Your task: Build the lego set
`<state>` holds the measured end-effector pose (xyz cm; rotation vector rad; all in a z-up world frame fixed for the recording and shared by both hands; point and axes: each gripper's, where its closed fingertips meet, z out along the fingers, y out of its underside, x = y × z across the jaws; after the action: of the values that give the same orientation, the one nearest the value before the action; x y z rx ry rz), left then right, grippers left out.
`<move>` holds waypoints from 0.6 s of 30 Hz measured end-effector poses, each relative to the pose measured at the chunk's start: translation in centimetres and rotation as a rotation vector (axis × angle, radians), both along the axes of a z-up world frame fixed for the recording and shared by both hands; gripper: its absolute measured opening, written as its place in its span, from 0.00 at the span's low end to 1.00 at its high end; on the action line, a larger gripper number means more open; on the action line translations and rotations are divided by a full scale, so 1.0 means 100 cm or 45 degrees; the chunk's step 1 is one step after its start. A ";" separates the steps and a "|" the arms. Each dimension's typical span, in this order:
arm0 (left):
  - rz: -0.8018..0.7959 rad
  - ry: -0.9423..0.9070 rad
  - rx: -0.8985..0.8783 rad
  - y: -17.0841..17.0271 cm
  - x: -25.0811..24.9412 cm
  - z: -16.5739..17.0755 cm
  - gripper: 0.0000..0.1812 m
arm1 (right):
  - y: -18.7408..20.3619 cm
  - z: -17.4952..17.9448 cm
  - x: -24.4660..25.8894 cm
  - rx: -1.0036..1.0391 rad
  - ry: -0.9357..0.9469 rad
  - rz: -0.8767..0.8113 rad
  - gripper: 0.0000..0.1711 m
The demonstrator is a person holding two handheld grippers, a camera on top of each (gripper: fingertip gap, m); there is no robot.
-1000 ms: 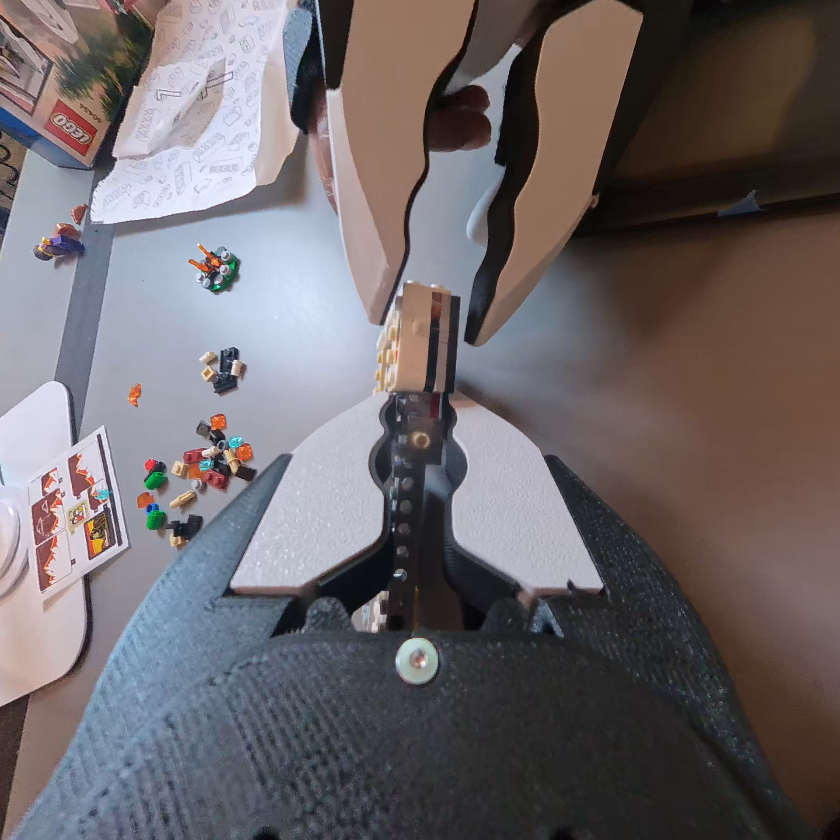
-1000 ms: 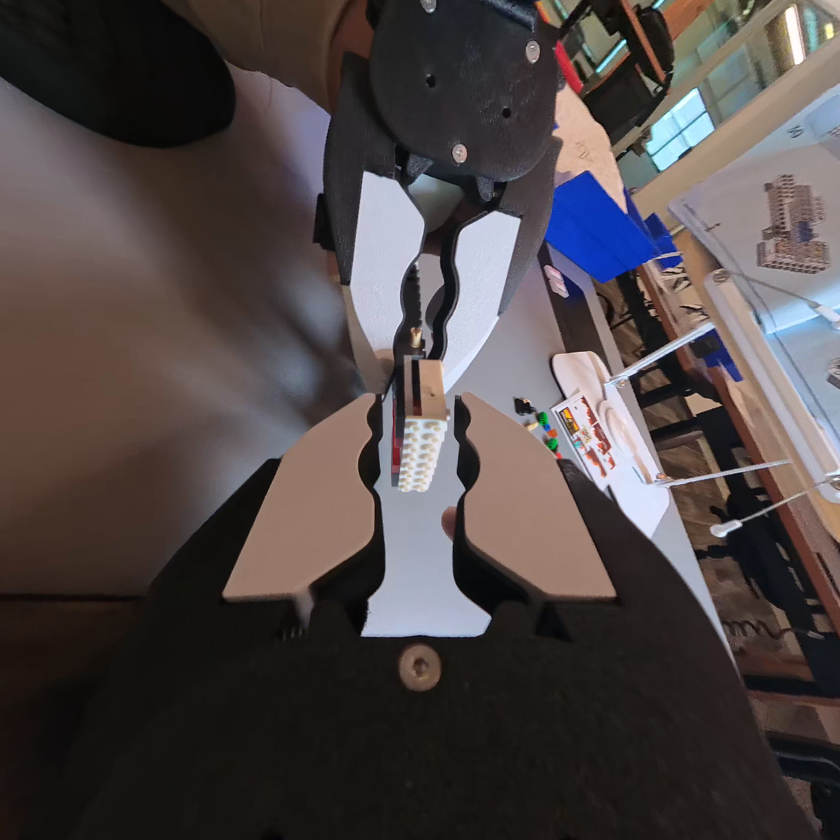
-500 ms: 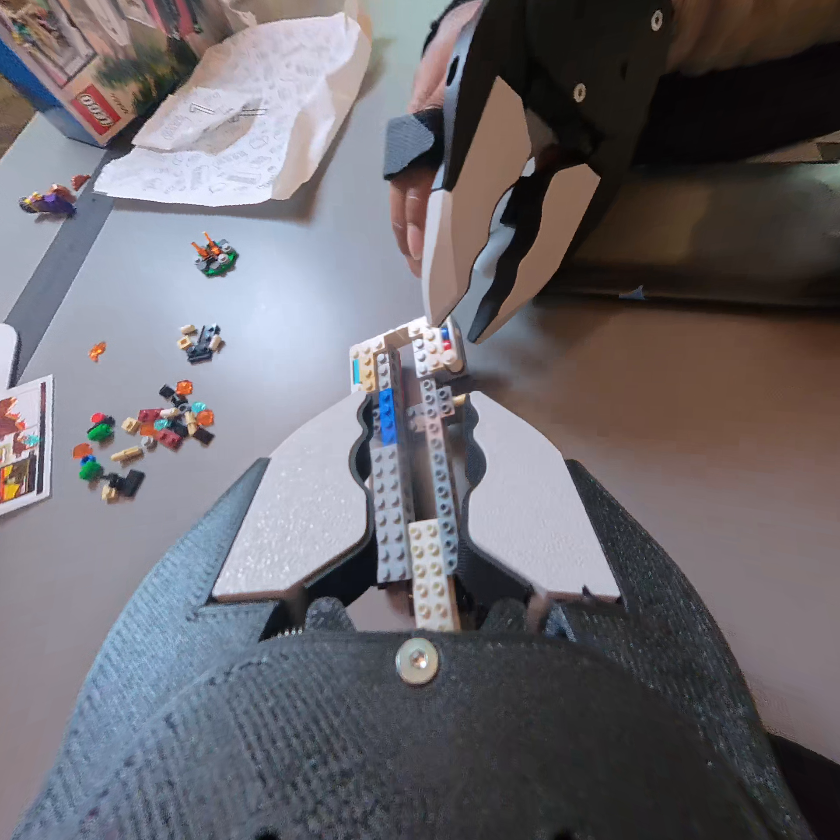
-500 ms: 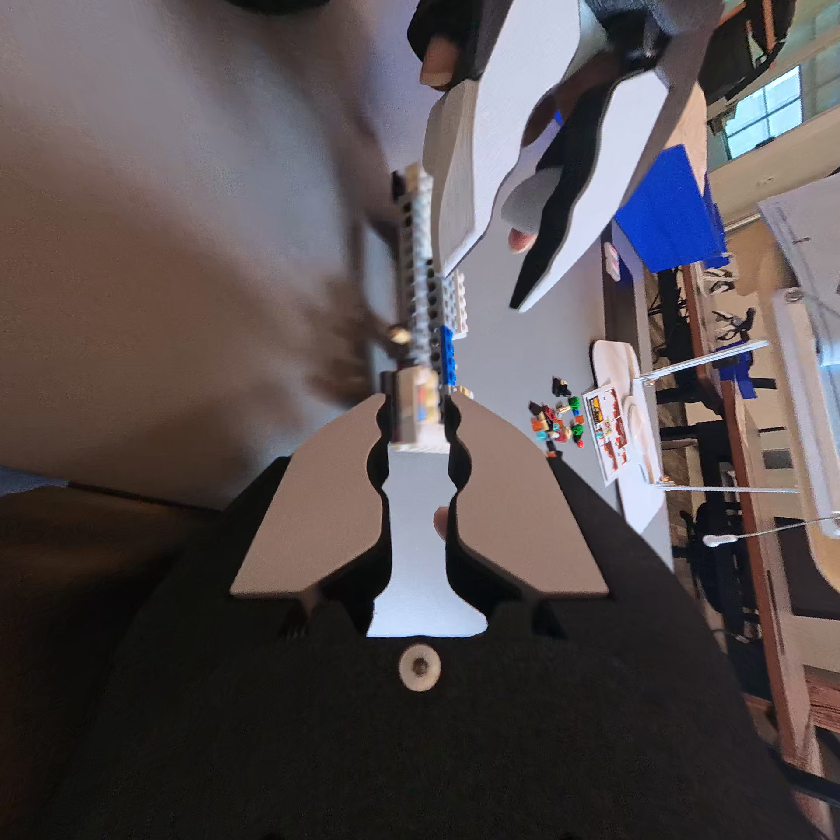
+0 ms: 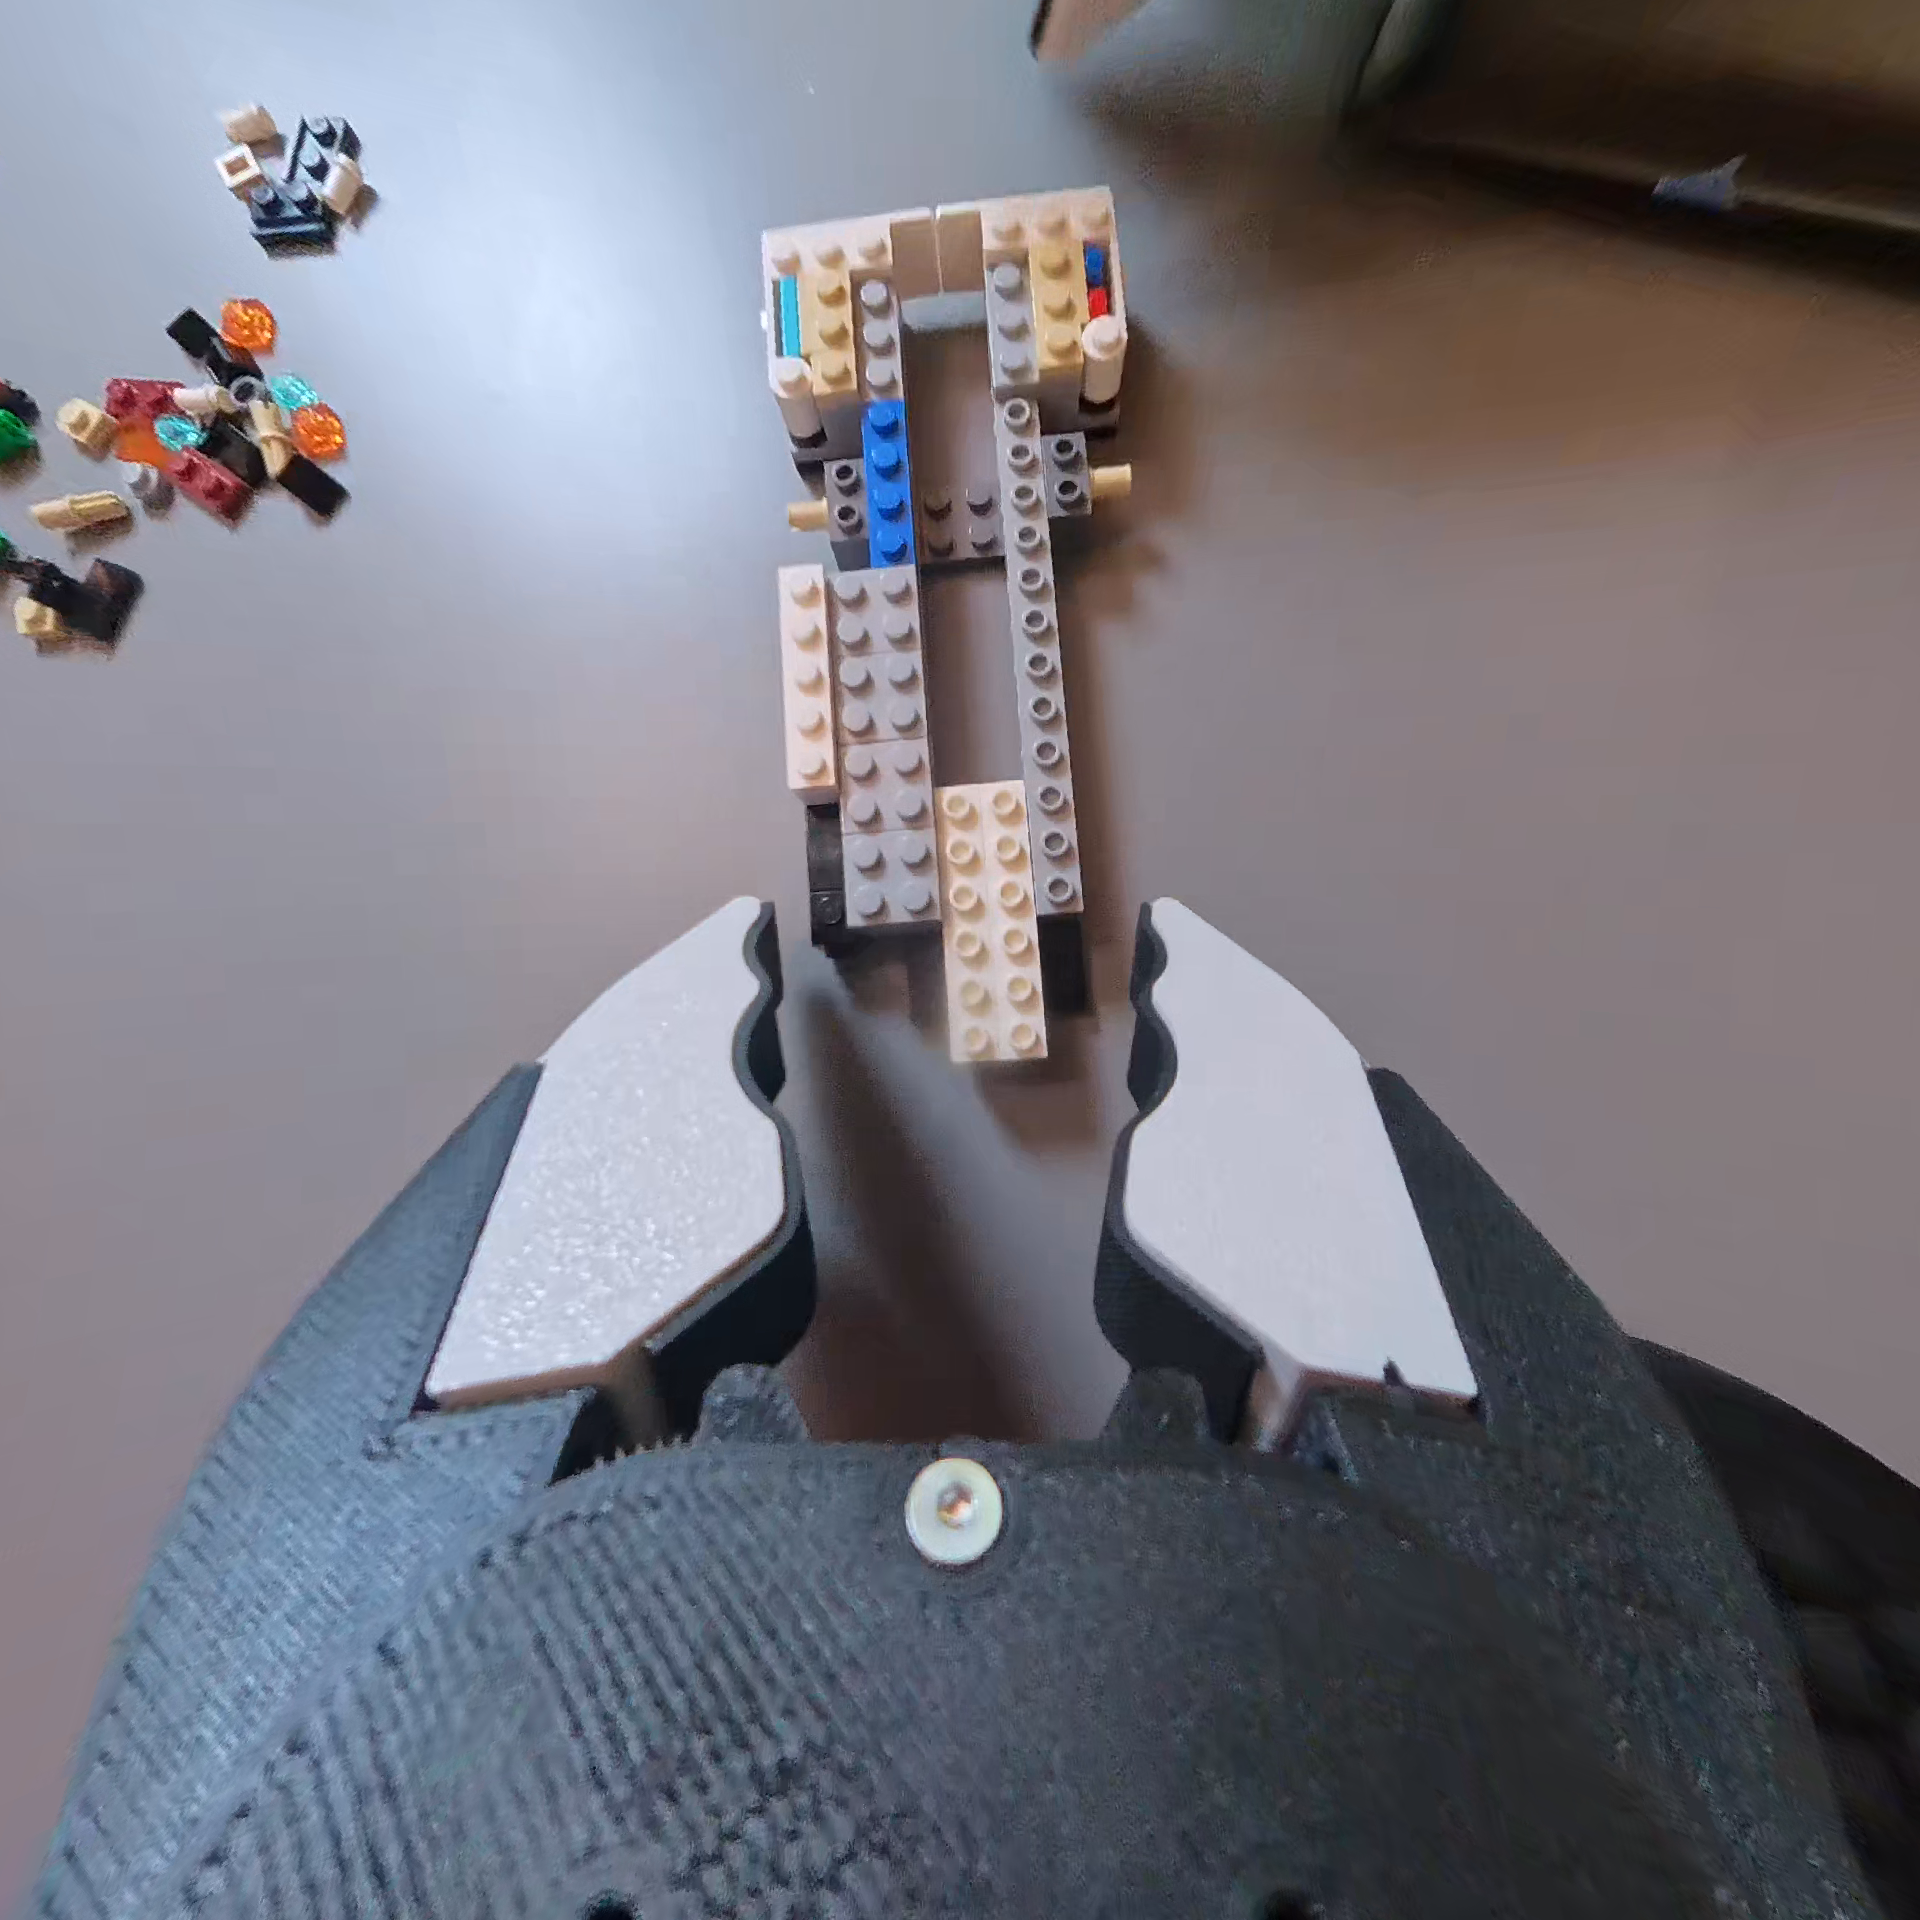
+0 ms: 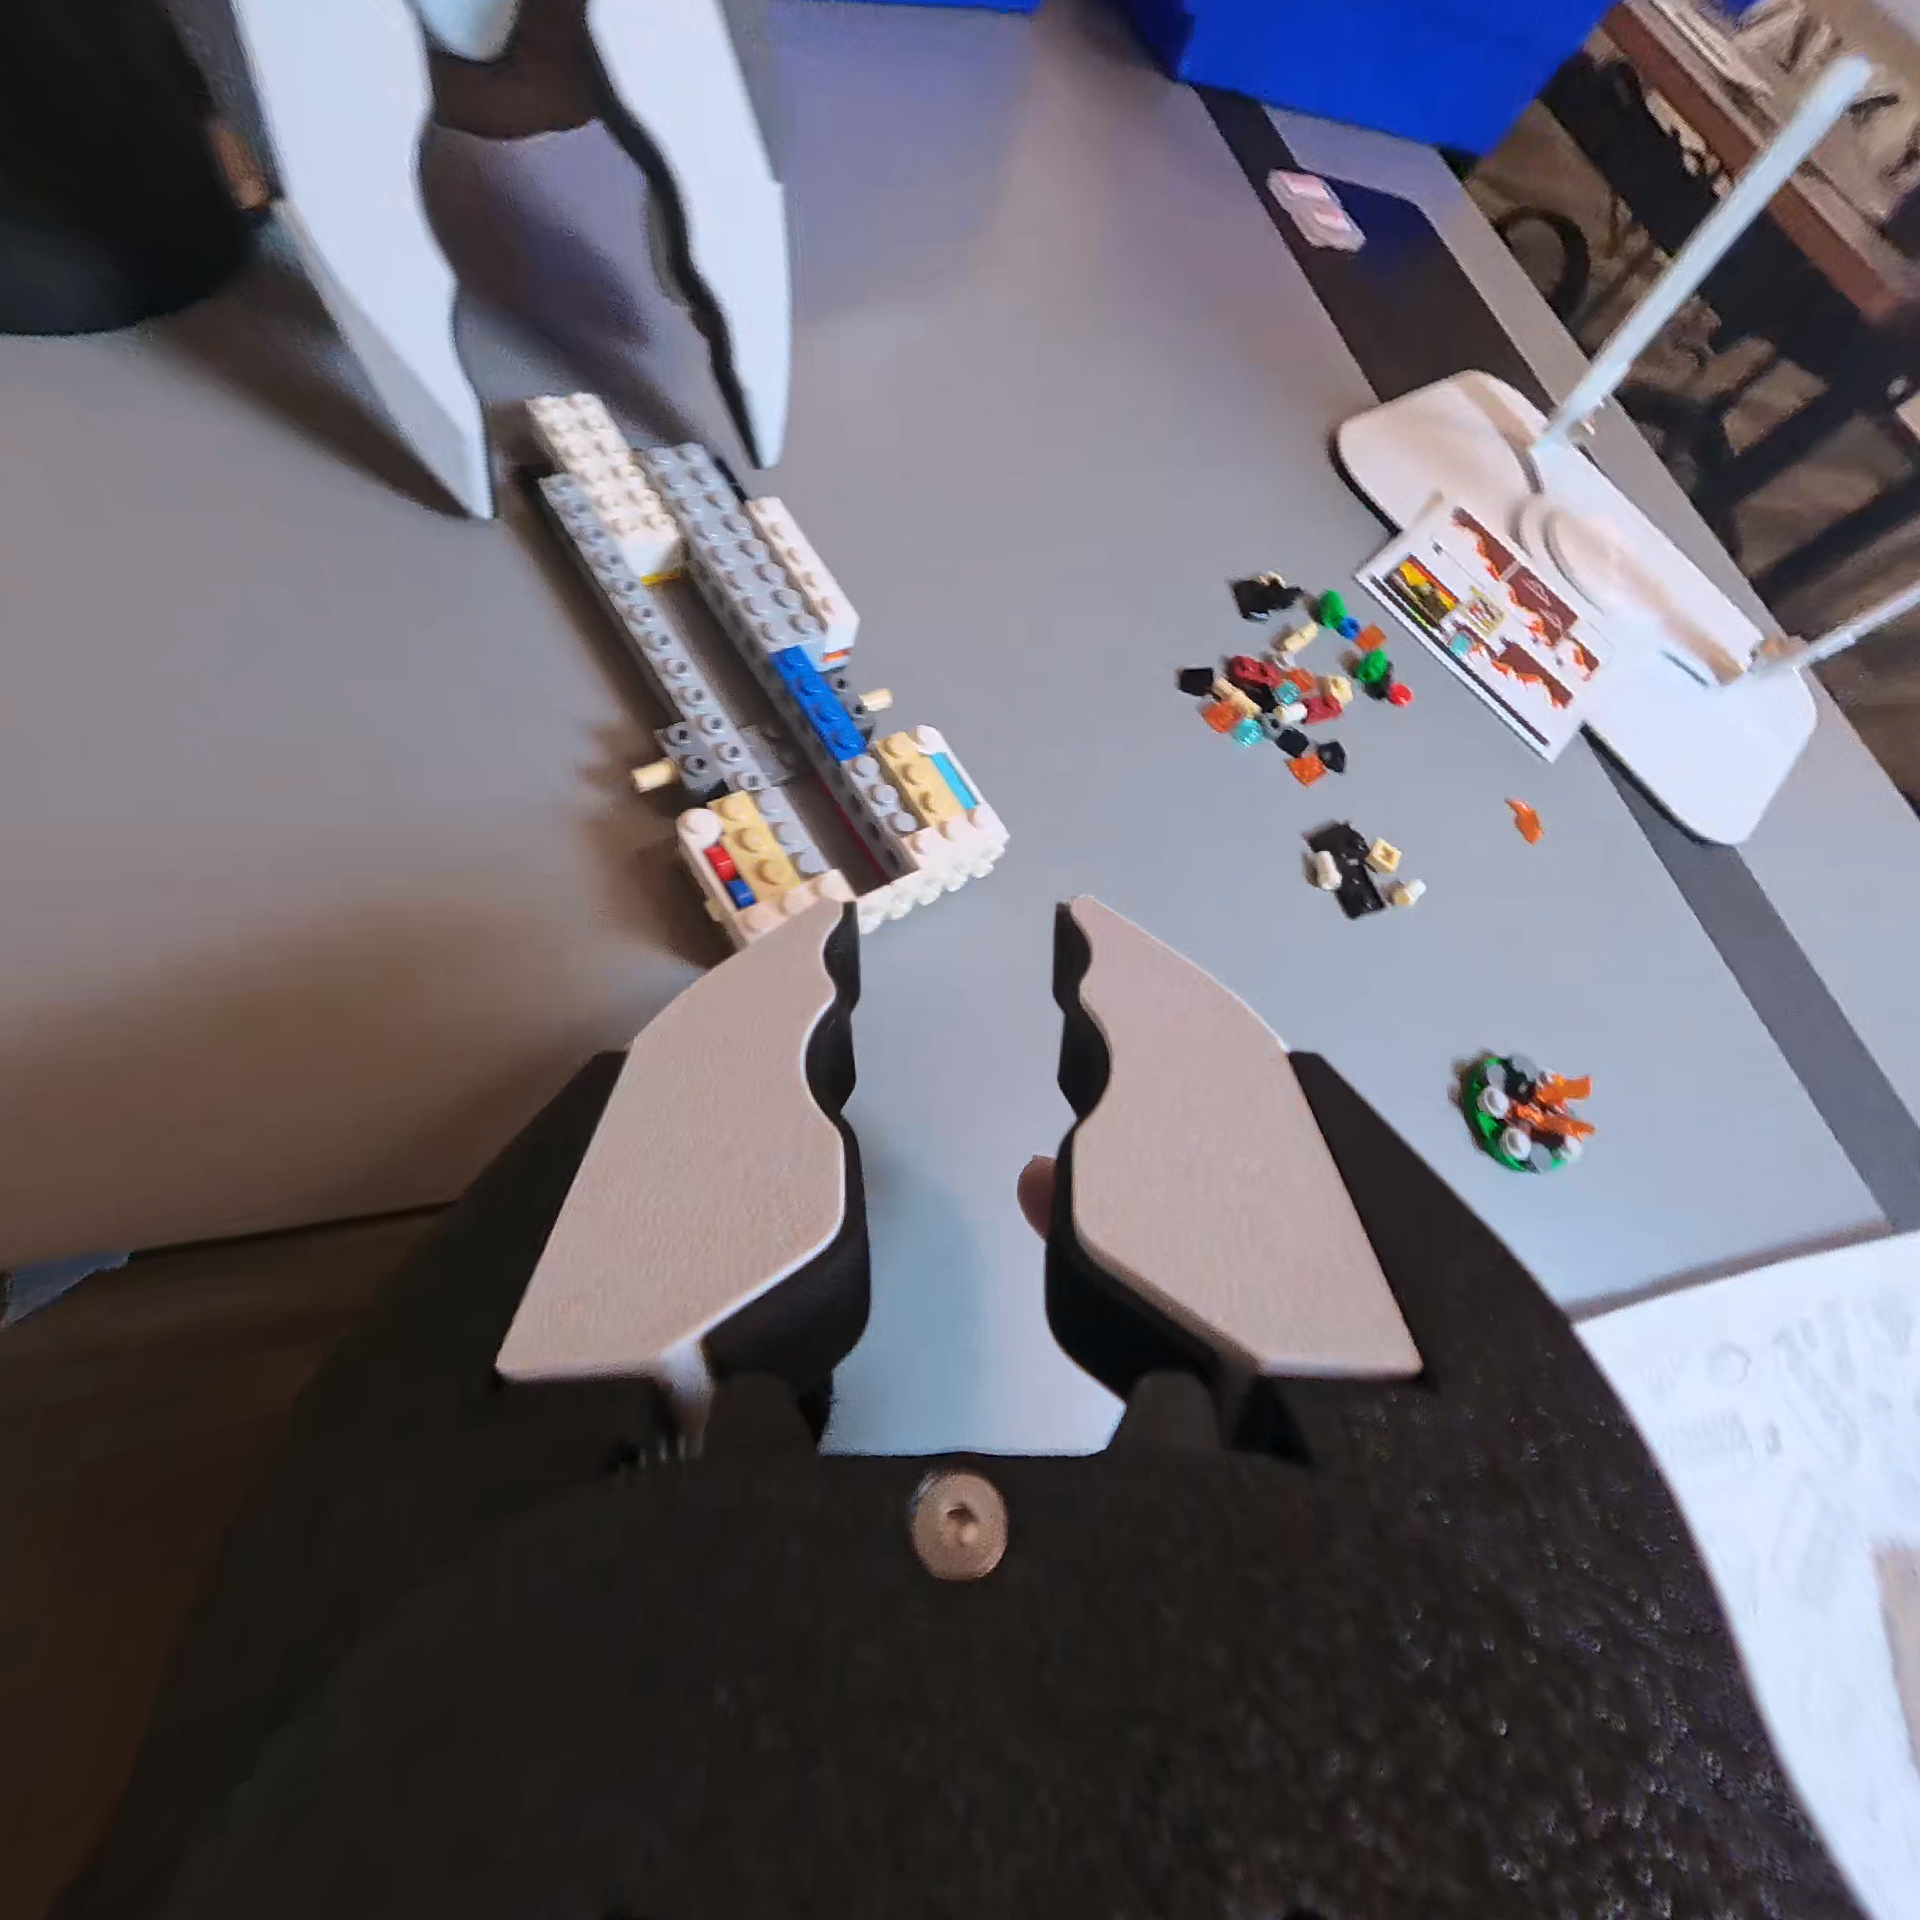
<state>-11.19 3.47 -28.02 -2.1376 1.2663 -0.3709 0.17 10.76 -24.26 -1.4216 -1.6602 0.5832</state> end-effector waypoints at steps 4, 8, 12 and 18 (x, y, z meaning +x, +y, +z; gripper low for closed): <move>0.014 -0.012 0.003 0.004 0.002 -0.002 0.28 | 0.013 0.000 -0.002 0.008 -0.011 -0.135 0.21; 0.033 -0.025 0.027 0.009 0.003 -0.002 0.28 | 0.012 0.001 -0.002 0.025 -0.007 -0.171 0.21; 0.059 -0.033 0.068 0.017 0.004 -0.001 0.28 | 0.010 0.001 -0.001 0.036 -0.012 -0.183 0.22; 0.089 -0.041 0.135 0.041 0.009 0.000 0.27 | 0.016 0.003 0.005 0.041 0.012 -0.234 0.23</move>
<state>-10.28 7.54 -27.99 -2.0718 1.1635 -0.3005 0.66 12.31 -23.99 -1.5259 -1.5051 0.4559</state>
